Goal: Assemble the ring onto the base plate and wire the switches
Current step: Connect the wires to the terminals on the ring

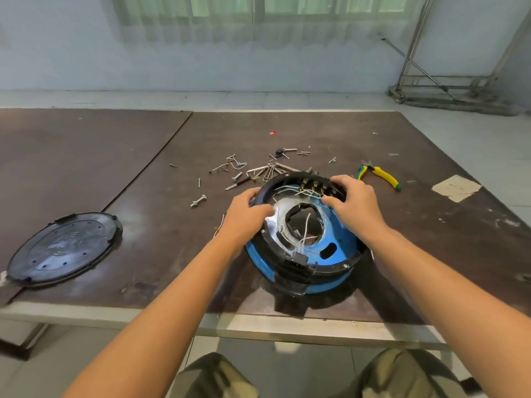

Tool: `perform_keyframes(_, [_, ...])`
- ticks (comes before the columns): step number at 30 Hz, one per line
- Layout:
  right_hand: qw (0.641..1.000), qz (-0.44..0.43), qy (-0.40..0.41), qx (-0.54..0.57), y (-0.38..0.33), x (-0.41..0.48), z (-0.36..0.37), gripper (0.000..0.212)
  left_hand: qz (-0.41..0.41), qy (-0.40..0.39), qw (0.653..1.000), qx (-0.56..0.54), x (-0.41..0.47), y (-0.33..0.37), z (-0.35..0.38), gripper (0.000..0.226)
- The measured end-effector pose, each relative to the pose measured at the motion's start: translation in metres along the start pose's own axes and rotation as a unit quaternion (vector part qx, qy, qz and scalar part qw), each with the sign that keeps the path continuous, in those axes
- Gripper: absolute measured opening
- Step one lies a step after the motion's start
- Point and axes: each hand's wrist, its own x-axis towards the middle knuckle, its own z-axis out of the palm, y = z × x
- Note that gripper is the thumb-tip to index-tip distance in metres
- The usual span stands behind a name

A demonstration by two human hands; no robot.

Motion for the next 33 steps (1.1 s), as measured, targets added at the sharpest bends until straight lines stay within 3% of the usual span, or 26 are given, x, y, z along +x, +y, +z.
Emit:
perform_keyframes(3, [0.996,0.05,0.003,0.078,0.0,0.004,-0.008,0.046,-0.015,0.051,0.998,-0.021,-0.005,-0.01,-0.008,0.034])
perform_keyframes(6, [0.967,0.138,0.047,0.209,0.01,0.013,-0.023,0.025,-0.031,0.119,0.991,-0.052,-0.004,-0.015,-0.028,0.035])
perform_keyframes(9, [0.951,0.186,0.064,0.237,0.03,0.016,-0.036,0.025,-0.059,0.146,0.981,-0.117,-0.002,-0.014,-0.059,0.031])
perform_keyframes(11, [0.962,0.185,0.044,0.197,0.044,0.013,-0.04,0.024,-0.065,0.169,0.975,-0.131,0.001,-0.01,-0.081,0.033])
perform_keyframes(15, [0.991,0.127,-0.05,-0.009,0.058,0.003,-0.033,0.03,-0.072,0.198,0.968,-0.136,0.003,-0.002,-0.108,0.031])
perform_keyframes(19, [0.976,0.078,-0.13,-0.157,0.05,-0.009,-0.013,0.033,-0.074,0.179,0.972,-0.133,-0.004,0.001,-0.092,0.032])
perform_keyframes(25, [0.949,0.017,-0.123,-0.29,0.05,-0.01,0.0,0.013,-0.084,0.127,0.982,-0.115,-0.013,-0.002,-0.054,0.042])
perform_keyframes(29, [0.956,0.037,-0.125,-0.264,0.057,-0.002,-0.013,0.009,-0.081,0.114,0.986,-0.093,-0.02,-0.005,-0.021,0.044])
perform_keyframes(33, [0.994,0.083,0.006,-0.073,0.06,0.008,-0.033,0.012,-0.065,0.13,0.988,-0.043,-0.02,-0.013,0.006,0.067])
